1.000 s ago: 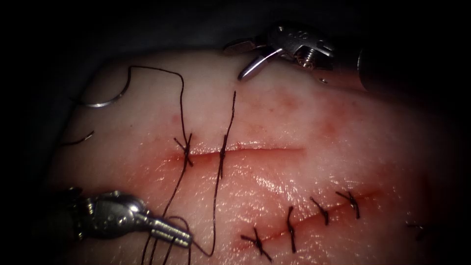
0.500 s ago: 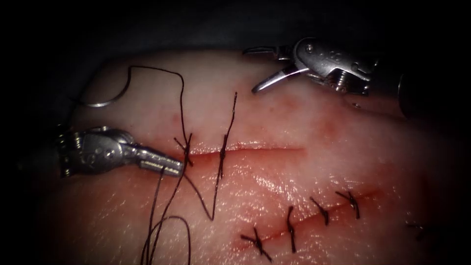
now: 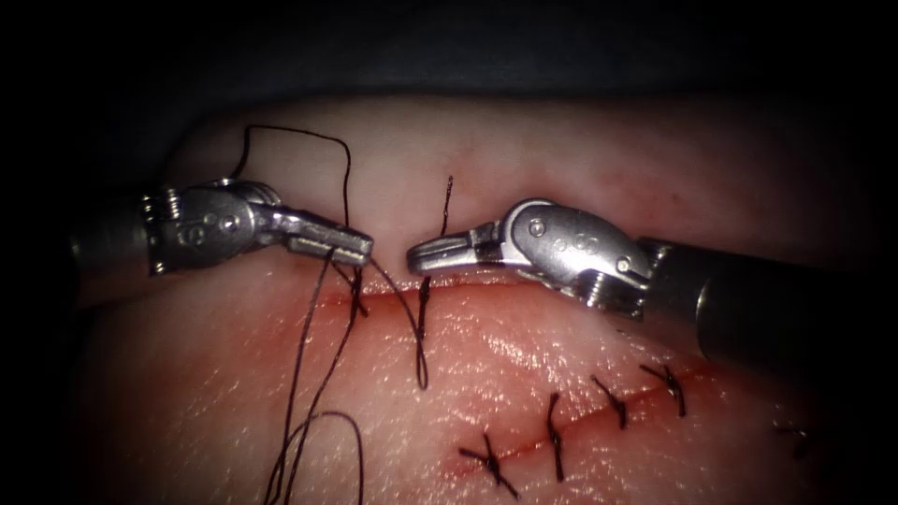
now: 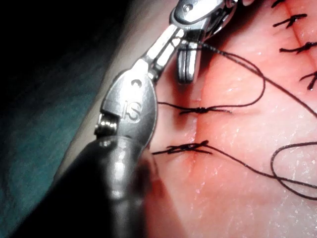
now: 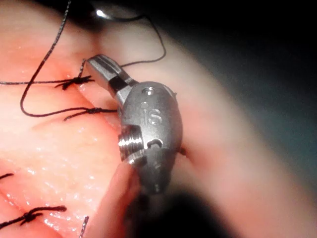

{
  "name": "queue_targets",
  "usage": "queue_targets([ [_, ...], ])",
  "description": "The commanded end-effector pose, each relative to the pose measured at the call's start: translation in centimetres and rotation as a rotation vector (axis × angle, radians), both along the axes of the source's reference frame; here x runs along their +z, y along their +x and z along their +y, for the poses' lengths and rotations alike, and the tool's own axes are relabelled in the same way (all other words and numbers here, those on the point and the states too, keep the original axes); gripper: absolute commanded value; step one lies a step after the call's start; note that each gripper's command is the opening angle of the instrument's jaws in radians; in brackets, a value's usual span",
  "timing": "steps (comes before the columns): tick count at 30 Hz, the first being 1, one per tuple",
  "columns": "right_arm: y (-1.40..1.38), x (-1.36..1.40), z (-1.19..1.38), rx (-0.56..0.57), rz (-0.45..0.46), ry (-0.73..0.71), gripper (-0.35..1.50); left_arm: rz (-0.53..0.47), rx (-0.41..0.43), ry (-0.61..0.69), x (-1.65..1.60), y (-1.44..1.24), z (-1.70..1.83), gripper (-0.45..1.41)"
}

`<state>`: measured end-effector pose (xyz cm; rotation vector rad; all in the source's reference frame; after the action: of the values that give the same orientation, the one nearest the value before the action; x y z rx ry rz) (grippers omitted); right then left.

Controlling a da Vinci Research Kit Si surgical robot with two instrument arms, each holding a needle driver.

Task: Wound Closure
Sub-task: Wrap thread one time counter-clockwise around right-side gripper

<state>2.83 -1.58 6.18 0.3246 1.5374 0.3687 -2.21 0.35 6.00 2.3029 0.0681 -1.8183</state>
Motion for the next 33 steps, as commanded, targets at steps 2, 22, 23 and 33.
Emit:
queue_targets([
  [2, 0.27, 0.1, -0.08, -0.019, 0.038, 0.002, -0.35, -0.017, 0.001, -0.001, 0.1, -0.06, 0.19, -0.45],
  [22, 0.33, -0.08, -0.12, 0.246, 0.384, 0.085, -0.35, -0.034, -0.05, 0.006, 1.08, -0.03, 0.46, -0.45],
  [23, 0.33, -0.08, -0.12, 0.246, 0.384, 0.085, -0.35, -0.034, -0.05, 0.006, 1.08, -0.03, 0.46, -0.45],
  [33, 0.14, -0.17, -0.26, 0.62, 0.213, 0.17, -0.35, -0.004, -0.049, -0.01, 1.27, -0.31, -0.01, -0.45],
])
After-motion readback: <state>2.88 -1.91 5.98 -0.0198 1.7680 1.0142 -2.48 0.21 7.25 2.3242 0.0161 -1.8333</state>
